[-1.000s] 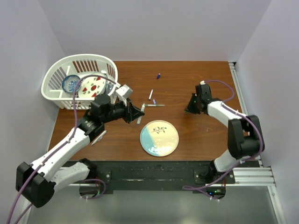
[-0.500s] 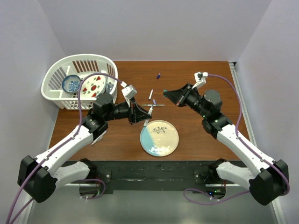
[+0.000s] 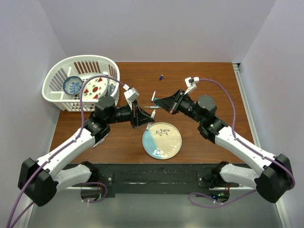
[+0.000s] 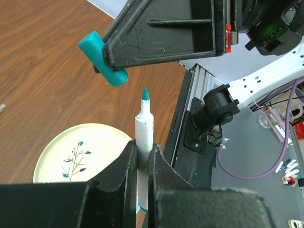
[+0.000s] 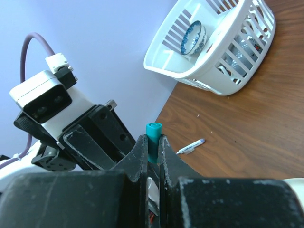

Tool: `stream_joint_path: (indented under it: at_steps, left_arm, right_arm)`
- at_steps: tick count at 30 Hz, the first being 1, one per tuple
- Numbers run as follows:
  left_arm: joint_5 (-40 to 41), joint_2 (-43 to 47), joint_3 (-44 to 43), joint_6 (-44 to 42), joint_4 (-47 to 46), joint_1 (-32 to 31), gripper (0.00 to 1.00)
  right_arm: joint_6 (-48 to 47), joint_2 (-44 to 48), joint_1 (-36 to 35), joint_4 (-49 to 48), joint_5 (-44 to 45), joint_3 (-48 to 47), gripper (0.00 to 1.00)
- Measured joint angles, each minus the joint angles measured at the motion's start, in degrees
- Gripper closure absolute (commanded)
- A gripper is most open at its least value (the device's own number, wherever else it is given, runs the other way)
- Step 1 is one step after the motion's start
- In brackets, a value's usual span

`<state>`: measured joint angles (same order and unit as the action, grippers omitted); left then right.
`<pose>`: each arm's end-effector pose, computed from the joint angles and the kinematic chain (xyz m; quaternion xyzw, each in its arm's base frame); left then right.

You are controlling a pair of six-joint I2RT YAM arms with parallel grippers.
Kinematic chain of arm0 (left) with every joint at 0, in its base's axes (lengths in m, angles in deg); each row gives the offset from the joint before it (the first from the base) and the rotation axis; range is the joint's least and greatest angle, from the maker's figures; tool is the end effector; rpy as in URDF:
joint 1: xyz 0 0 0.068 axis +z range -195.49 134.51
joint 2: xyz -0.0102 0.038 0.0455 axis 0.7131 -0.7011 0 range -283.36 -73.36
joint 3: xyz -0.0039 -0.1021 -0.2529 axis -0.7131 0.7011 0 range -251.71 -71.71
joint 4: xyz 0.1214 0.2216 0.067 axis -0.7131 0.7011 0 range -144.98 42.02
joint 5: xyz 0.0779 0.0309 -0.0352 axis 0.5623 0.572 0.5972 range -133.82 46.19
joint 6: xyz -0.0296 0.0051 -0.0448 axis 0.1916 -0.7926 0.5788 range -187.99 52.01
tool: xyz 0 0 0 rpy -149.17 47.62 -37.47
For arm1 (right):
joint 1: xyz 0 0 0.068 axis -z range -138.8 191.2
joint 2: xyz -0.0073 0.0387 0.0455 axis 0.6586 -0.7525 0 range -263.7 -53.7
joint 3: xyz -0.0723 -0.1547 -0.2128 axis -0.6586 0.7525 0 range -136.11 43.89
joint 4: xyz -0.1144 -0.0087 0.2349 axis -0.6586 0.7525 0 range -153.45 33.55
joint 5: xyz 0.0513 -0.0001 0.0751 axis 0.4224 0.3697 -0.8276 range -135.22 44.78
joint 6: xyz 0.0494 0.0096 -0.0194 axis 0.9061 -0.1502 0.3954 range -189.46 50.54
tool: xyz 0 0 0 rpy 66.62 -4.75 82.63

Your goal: Insert the pens into the pen caps

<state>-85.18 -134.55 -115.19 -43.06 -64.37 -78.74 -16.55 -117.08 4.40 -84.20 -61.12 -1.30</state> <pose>0.1911 -0.1535 0.3128 0.2817 0.6891 -0.5309 0.4047 0.2034 0.1644 0.3349 -0.0030 0.6916 0.5727 0.4401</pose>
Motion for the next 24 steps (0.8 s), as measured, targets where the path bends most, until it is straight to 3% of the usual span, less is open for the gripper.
stream_joint_path:
  at_steps: [24]
  left_arm:
    - [0.0,1.2,0.3,1.1,0.0,0.6,1.0]
  right_arm:
    - [-1.2,3.1,-4.0,0.7,4.5,-0.1,1.0]
